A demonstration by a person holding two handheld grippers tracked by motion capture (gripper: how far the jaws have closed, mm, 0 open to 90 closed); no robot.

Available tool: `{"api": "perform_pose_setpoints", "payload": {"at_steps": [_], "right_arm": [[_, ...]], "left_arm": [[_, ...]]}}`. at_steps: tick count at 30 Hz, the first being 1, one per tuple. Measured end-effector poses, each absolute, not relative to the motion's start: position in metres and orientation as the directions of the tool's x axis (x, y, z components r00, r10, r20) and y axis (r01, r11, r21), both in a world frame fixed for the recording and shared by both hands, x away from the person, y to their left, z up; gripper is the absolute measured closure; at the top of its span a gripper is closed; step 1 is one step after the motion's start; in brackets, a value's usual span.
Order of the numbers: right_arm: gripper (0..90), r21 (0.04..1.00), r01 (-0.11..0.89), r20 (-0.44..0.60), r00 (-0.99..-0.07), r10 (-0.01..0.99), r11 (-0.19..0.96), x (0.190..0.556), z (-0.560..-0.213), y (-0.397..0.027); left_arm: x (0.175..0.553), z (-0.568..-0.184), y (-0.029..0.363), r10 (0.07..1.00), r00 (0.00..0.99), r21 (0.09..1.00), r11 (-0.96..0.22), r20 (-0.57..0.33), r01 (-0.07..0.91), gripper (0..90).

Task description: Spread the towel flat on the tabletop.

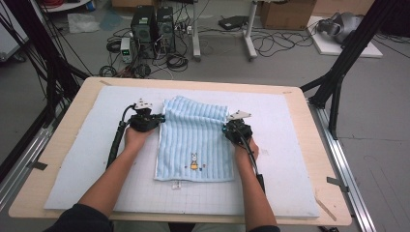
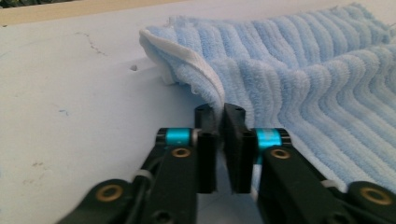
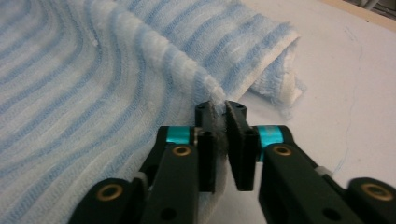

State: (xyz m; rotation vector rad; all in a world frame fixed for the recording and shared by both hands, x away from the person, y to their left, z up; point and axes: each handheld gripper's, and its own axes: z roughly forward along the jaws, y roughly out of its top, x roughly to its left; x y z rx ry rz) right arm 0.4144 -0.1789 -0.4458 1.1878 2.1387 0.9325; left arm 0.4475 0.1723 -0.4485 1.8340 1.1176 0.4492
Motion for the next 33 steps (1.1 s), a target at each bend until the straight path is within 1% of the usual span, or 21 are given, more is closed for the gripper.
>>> {"api": "perform_pose_setpoints", "payload": {"at_steps": [2,3,5,6,7,9,11,13,14,17,22,23,25,27,29,33], "right_arm": [[66.9,0.784,0.514,-0.072,-0.483,0.872,0.349,0.412,-0.443,-0.182],[62.2,0.797,0.509,-0.046,-0.484,0.874,0.324,0.41,-0.441,-0.185],[55.2,0.816,0.498,-0.004,-0.501,0.866,0.292,0.405,-0.437,-0.19],[50.9,0.818,0.5,0.01,-0.507,0.862,0.285,0.403,-0.434,-0.193],[48.4,0.816,0.507,0.026,-0.512,0.858,0.278,0.401,-0.432,-0.195],[45.8,0.832,0.484,0.036,-0.534,0.845,0.271,0.392,-0.428,-0.2],[40.0,0.836,0.466,0.017,-0.55,0.835,0.29,0.383,-0.425,-0.204],[37.0,0.836,0.469,0.036,-0.564,0.825,0.284,0.373,-0.423,-0.209],[34.0,0.836,0.466,0.03,-0.564,0.825,0.288,0.368,-0.422,-0.211],[27.4,0.839,0.461,0.018,-0.555,0.831,0.29,0.351,-0.419,-0.217],[22.5,0.823,0.471,-0.004,-0.554,0.833,0.317,0.327,-0.421,-0.225],[22.0,0.819,0.477,-0.001,-0.553,0.833,0.318,0.322,-0.423,-0.227],[20.9,0.82,0.486,0.021,-0.553,0.833,0.302,0.316,-0.426,-0.231],[17.2,0.819,0.499,0.042,-0.543,0.839,0.282,0.31,-0.431,-0.235],[16.6,0.812,0.514,0.063,-0.548,0.834,0.277,0.306,-0.437,-0.235],[15.3,0.8,0.522,0.073,-0.574,0.815,0.296,0.294,-0.445,-0.229]], "left_arm": [[0.446,-0.449,0.176,0.839,0.518,0.839,-0.157,-0.165,0.522,59.9],[0.444,-0.449,0.178,0.839,0.514,0.84,-0.141,-0.18,0.524,52.8],[0.439,-0.448,0.181,0.819,0.533,0.842,-0.123,-0.214,0.526,46.1],[0.435,-0.448,0.182,0.798,0.556,0.848,-0.112,-0.234,0.517,41.2],[0.43,-0.447,0.183,0.784,0.576,0.862,-0.107,-0.234,0.496,38.6],[0.42,-0.444,0.184,0.766,0.604,0.881,-0.108,-0.222,0.46,35.5],[0.41,-0.442,0.185,0.76,0.618,0.894,-0.113,-0.204,0.434,29.7],[0.4,-0.439,0.185,0.768,0.616,0.899,-0.133,-0.172,0.417,24.4],[0.395,-0.438,0.185,0.764,0.621,0.901,-0.133,-0.173,0.414,22.9],[0.379,-0.438,0.187,0.752,0.64,0.907,-0.144,-0.159,0.395,20.9],[0.357,-0.44,0.194,0.749,0.641,0.908,-0.135,-0.169,0.397,20.7],[0.353,-0.441,0.194,0.745,0.645,0.907,-0.138,-0.17,0.398,21.9],[0.347,-0.441,0.196,0.723,0.668,0.899,-0.158,-0.177,0.409,28.7],[0.341,-0.442,0.195,0.701,0.689,0.887,-0.185,-0.182,0.422,34.0],[0.333,-0.444,0.193,0.685,0.707,0.876,-0.216,-0.179,0.431,37.3],[0.32,-0.447,0.189,0.667,0.719,0.862,-0.234,-0.194,0.45,41.8]]}}
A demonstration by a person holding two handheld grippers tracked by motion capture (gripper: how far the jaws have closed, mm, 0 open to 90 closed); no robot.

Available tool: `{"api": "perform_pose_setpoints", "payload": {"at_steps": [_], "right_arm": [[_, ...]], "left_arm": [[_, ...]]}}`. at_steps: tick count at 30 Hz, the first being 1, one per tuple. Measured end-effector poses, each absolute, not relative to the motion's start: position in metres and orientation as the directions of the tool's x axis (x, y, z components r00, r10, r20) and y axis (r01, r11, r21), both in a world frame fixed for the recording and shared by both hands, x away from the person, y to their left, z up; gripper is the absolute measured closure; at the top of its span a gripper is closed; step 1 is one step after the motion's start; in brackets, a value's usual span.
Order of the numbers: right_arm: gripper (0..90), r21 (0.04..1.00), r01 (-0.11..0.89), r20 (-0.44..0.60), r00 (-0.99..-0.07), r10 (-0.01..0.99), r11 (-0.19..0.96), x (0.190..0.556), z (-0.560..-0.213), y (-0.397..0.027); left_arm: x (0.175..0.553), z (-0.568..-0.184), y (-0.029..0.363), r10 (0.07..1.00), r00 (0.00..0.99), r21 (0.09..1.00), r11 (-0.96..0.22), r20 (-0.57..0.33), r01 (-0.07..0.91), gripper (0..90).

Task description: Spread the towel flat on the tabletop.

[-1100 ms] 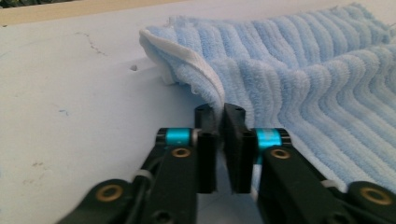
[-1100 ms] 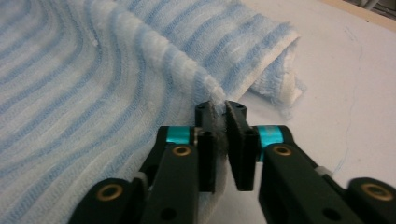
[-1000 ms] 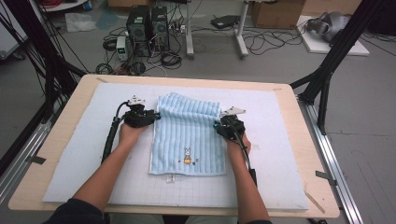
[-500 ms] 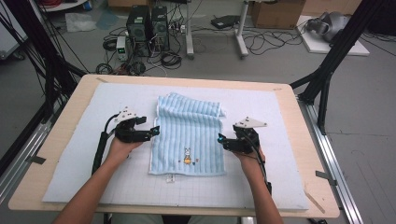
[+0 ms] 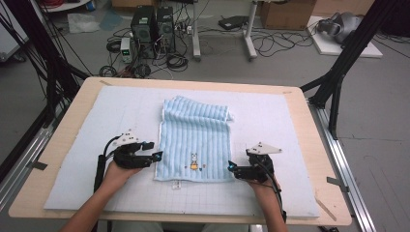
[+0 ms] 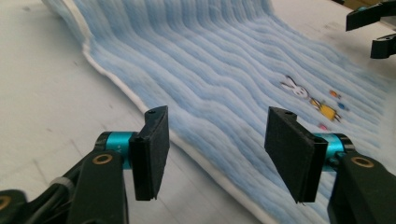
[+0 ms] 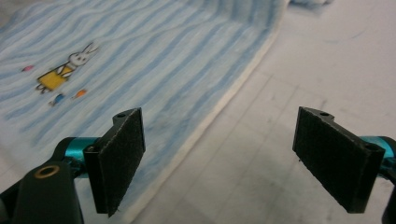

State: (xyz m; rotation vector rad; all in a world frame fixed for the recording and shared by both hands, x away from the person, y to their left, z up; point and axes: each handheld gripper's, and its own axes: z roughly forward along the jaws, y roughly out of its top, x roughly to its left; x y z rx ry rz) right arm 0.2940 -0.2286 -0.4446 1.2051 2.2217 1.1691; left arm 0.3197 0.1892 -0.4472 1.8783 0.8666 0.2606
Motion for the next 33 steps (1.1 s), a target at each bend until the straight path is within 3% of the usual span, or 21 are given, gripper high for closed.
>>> {"api": "perform_pose_setpoints", "payload": {"at_steps": [5,12,19,24,27,33], "right_arm": [[12.4,0.789,0.529,0.079,-0.594,0.801,0.314,0.282,-0.442,-0.22],[46.2,0.764,0.541,0.059,-0.601,0.797,0.351,0.274,-0.437,-0.218],[58.0,0.716,0.574,0.092,-0.642,0.761,0.398,0.286,-0.439,-0.207],[72.6,0.716,0.559,0.037,-0.63,0.776,0.419,0.284,-0.443,-0.203],[83.7,0.72,0.56,0.047,-0.628,0.777,0.41,0.281,-0.444,-0.204],[84.4,0.708,0.56,0.069,-0.661,0.747,0.429,0.269,-0.441,-0.206]], "left_arm": [[0.309,-0.449,0.187,0.671,0.716,0.856,-0.242,-0.192,0.456,43.6],[0.307,-0.45,0.181,0.673,0.718,0.824,-0.298,-0.177,0.482,47.9],[0.3,-0.451,0.176,0.684,0.721,0.795,-0.374,-0.112,0.478,61.3],[0.299,-0.451,0.174,0.66,0.747,0.792,-0.416,-0.075,0.447,86.4],[0.297,-0.45,0.175,0.648,0.758,0.793,-0.422,-0.076,0.44,87.4],[0.283,-0.45,0.186,0.617,0.778,0.796,-0.41,-0.117,0.445,87.4]]}}
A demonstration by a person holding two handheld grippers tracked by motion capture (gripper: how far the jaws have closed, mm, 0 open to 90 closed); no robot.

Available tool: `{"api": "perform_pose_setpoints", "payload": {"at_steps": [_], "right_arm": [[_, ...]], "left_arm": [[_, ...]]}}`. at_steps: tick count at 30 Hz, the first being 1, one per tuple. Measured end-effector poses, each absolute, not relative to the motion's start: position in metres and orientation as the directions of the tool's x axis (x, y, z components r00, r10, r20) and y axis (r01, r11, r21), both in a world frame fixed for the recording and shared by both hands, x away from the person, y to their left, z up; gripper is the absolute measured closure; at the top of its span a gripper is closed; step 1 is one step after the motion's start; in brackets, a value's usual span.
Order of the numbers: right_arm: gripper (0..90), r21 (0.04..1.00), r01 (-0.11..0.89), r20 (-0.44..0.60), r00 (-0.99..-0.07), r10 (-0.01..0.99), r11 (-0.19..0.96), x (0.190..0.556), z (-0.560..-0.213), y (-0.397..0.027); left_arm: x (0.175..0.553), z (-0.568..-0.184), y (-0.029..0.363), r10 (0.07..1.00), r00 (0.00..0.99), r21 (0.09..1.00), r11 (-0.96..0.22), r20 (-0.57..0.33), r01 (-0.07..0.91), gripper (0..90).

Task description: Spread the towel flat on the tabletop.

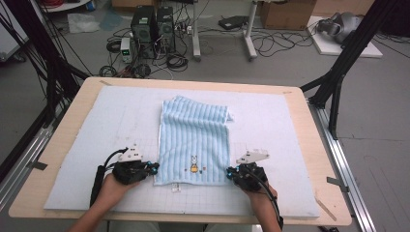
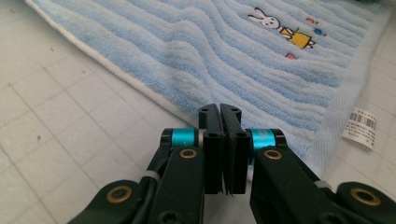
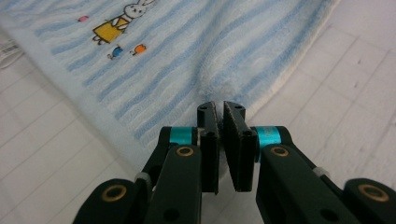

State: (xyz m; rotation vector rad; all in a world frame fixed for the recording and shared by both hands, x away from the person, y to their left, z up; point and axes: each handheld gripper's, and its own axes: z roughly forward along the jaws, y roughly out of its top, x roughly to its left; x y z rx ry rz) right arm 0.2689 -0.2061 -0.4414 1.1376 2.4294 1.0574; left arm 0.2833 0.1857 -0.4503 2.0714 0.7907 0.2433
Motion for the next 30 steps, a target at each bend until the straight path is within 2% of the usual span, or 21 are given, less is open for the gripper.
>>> {"api": "perform_pose_setpoints", "payload": {"at_steps": [6,12,13,17,22,25,29,30], "right_arm": [[84.5,0.707,0.554,0.109,-0.699,0.707,0.439,0.249,-0.439,-0.21],[87.9,0.712,0.539,0.104,-0.714,0.693,0.449,0.23,-0.437,-0.215],[86.6,0.723,0.531,0.1,-0.713,0.694,0.442,0.229,-0.436,-0.216],[68.5,0.778,0.499,0.111,-0.706,0.7,0.38,0.236,-0.432,-0.212],[64.1,0.782,0.448,0.062,-0.749,0.66,0.434,0.247,-0.437,-0.185],[67.1,0.729,0.48,0.023,-0.73,0.683,0.489,0.257,-0.444,-0.176],[85.2,0.713,0.507,0.058,-0.731,0.68,0.484,0.258,-0.443,-0.18],[86.4,0.712,0.513,0.069,-0.731,0.679,0.48,0.257,-0.442,-0.18]], "left_arm": [[0.265,-0.45,0.192,0.599,0.789,0.806,-0.396,-0.137,0.44,87.4],[0.249,-0.449,0.2,0.58,0.8,0.819,-0.381,-0.15,0.43,87.4],[0.247,-0.449,0.2,0.578,0.803,0.821,-0.383,-0.146,0.425,87.4],[0.248,-0.45,0.199,0.583,0.8,0.817,-0.385,-0.144,0.428,87.3],[0.252,-0.45,0.2,0.59,0.791,0.822,-0.362,-0.162,0.439,87.2],[0.253,-0.45,0.201,0.592,0.789,0.825,-0.355,-0.166,0.44,87.1],[0.254,-0.45,0.201,0.586,0.792,0.823,-0.357,-0.171,0.441,87.1],[0.253,-0.45,0.201,0.583,0.793,0.825,-0.354,-0.175,0.442,87.1]]}}
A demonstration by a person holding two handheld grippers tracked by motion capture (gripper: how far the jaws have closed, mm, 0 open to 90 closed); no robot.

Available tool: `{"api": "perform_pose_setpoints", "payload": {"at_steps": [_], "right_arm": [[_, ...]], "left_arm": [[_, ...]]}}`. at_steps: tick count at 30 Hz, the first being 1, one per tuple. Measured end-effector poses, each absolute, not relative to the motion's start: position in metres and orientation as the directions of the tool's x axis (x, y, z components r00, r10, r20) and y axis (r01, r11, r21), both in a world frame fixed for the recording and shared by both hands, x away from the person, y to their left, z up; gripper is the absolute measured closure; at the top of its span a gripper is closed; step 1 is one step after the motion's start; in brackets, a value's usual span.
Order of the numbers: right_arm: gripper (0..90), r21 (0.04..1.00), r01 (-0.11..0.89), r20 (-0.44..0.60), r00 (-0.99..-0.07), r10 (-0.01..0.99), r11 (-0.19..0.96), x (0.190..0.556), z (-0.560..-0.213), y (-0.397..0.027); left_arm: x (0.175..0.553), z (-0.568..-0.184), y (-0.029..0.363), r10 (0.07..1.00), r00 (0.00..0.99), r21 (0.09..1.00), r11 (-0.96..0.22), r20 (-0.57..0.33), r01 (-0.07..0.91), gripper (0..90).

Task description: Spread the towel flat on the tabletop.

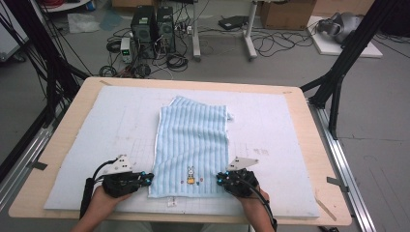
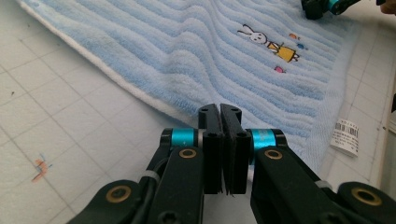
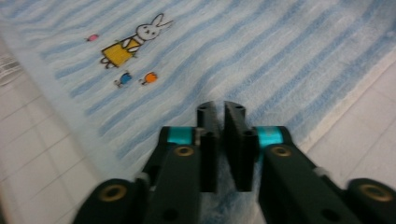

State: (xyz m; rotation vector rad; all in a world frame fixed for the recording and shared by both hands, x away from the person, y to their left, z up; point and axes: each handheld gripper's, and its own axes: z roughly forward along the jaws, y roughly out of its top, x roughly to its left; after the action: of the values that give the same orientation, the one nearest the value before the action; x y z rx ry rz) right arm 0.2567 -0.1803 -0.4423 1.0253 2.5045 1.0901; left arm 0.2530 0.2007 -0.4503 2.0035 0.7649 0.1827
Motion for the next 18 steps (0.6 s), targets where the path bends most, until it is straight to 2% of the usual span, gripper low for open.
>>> {"api": "perform_pose_setpoints", "payload": {"at_steps": [10,18], "right_arm": [[86.8,0.709,0.506,0.125,-0.776,0.618,0.492,0.237,-0.441,-0.191],[87.0,0.692,0.508,0.16,-0.801,0.577,0.513,0.208,-0.439,-0.199]], "left_arm": [[0.239,-0.449,0.203,0.546,0.813,0.823,-0.356,-0.201,0.443,87.2],[0.215,-0.45,0.203,0.479,0.847,0.813,-0.383,-0.232,0.439,87.2]]}}
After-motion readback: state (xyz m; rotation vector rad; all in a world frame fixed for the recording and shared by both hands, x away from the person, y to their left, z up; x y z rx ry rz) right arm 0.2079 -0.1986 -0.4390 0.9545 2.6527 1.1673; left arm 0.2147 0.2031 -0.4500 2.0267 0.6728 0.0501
